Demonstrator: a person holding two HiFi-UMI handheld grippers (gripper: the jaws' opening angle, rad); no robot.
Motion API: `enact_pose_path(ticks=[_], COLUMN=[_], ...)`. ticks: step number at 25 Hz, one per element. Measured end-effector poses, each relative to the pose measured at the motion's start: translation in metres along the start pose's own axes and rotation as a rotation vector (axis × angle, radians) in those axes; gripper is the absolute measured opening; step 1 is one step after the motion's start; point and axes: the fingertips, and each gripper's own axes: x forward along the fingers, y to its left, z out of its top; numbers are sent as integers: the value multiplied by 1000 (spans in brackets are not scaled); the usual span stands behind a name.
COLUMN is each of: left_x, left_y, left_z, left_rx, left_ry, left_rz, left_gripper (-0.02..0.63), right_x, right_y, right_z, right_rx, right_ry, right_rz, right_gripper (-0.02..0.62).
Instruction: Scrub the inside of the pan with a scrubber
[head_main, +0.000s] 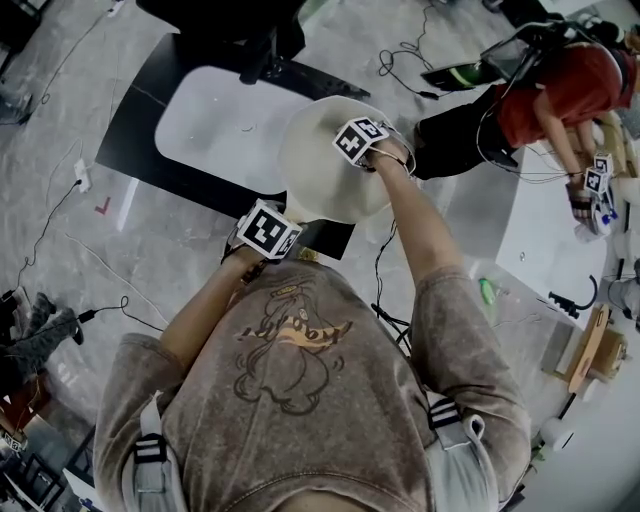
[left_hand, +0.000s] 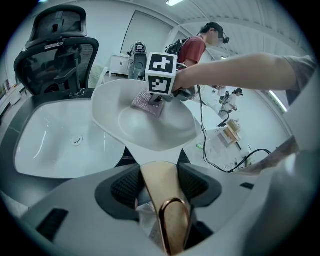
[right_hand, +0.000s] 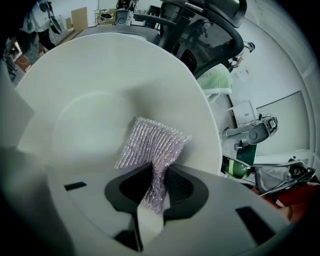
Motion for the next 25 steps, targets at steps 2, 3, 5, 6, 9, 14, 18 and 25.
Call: enact_pose_path(ticks=[2,3,5,6,9,14,18,25], left_x=[0,-1,-1,-1,0,0,-1,0], left_y=[1,1,-1,-1,-1,-1,0,1], left_z=[0,0,0,1,1,3,2,3], left_rx=[0,0,0,1,0,2,0,15], left_ry=[0,0,0,-1,1,2,2,12], left_rz=[0,0,0,0,3,5,7,11], left_gripper=[258,258,258,258,258,258,258,256], right_x=[0,0,-2,-3,-4,-17,-28,-40], right_y=[3,5,9,11,18,39,72,122], right_z=[-5,-8,-15,-19,-27,-49,-61,-53], right_rx=[-12,-14,-14,-14,-27,-44,-36,-31], right_ry=[18,26,45,57,81,164,223,167], right_rz=[15,25,49,63,102,185,341,521], right_gripper=[89,89,89,89,89,89,89,89])
